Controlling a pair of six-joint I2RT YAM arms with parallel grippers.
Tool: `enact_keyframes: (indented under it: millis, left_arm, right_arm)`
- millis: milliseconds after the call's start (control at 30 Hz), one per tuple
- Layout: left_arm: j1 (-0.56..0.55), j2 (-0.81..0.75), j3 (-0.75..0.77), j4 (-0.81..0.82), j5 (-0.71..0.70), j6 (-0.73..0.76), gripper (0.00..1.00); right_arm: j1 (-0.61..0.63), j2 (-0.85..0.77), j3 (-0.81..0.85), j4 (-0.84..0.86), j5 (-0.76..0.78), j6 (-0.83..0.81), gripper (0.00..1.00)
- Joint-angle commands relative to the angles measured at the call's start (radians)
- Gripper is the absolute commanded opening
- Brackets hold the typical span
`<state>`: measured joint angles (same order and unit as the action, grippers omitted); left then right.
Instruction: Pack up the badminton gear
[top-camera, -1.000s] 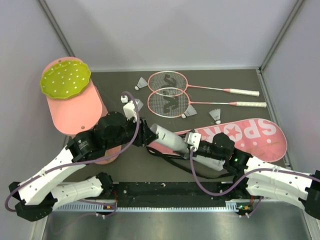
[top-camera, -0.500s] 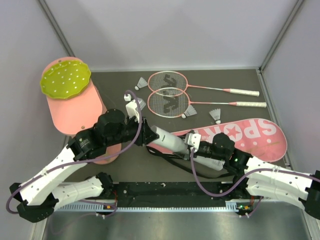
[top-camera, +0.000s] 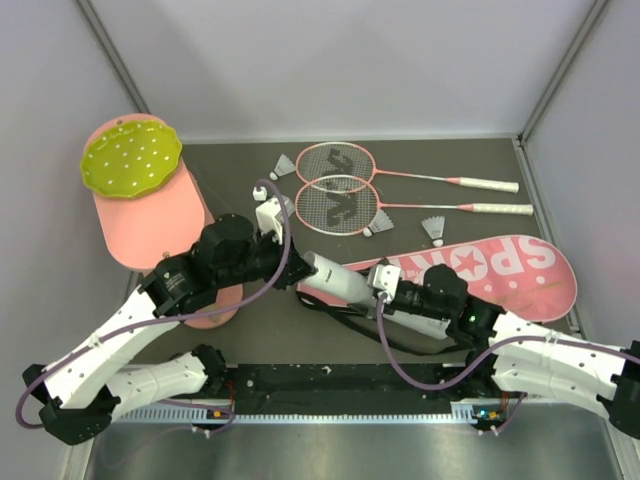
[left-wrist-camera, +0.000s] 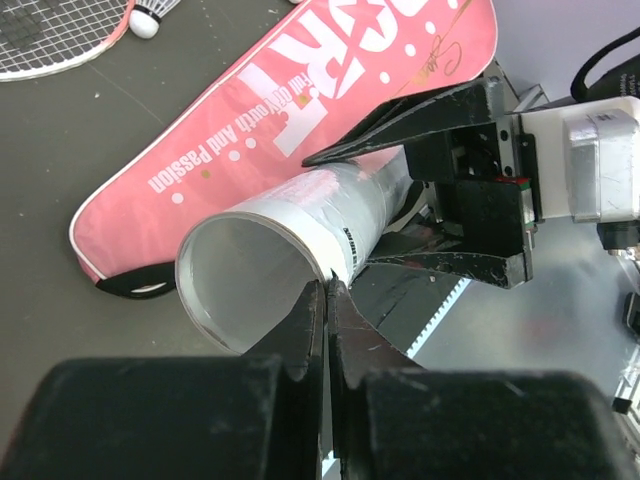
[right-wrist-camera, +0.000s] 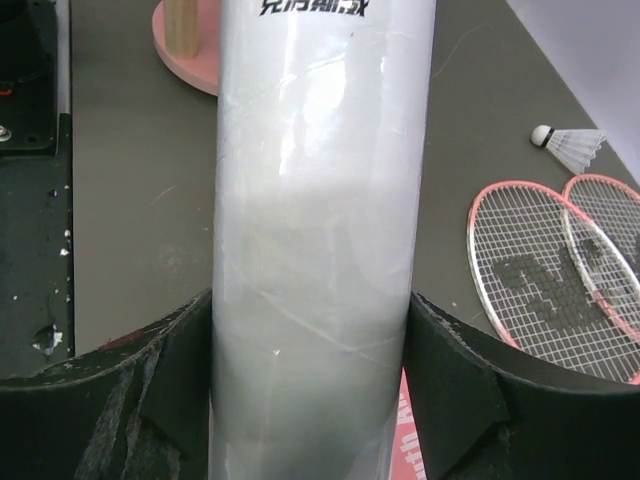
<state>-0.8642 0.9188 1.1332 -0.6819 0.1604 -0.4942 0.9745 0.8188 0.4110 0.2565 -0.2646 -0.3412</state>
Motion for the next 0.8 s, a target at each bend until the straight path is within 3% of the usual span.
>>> enact_keyframes:
  millis: [0, 133, 367, 400, 533, 767]
  left_arm:
    - [-0.029, 0.006, -0.029, 0.105, 0.191, -0.038, 0.0]
    - [-0.03, -0.032, -0.053, 0.148, 0.194, -0.06, 0.0]
    - [-0.029, -0.044, -0.062, 0.151, 0.232, -0.069, 0.0]
    - [-0.03, -0.046, -0.064, 0.153, 0.241, -0.069, 0.0]
    - [-0.029, -0.055, -0.053, 0.15, 0.251, -0.058, 0.0]
    - [-0.025, -0.095, -0.012, 0.134, 0.283, -0.043, 0.0]
  right_arm:
    - [0.023, 0.059, 0.117, 0.021, 0.04, 0.008, 0.7]
    - [0.027, 0.111, 0.21, -0.045, 0.051, 0.013, 0.8]
    - [0.055, 0.215, 0.334, -0.096, 0.061, 0.013, 0.78]
    - [0.056, 0.218, 0.341, -0.091, 0.065, 0.013, 0.76]
    - [0.058, 0.2, 0.315, -0.051, 0.074, -0.013, 0.52]
    - [0.058, 0.117, 0.204, 0.012, 0.108, -0.067, 0.31]
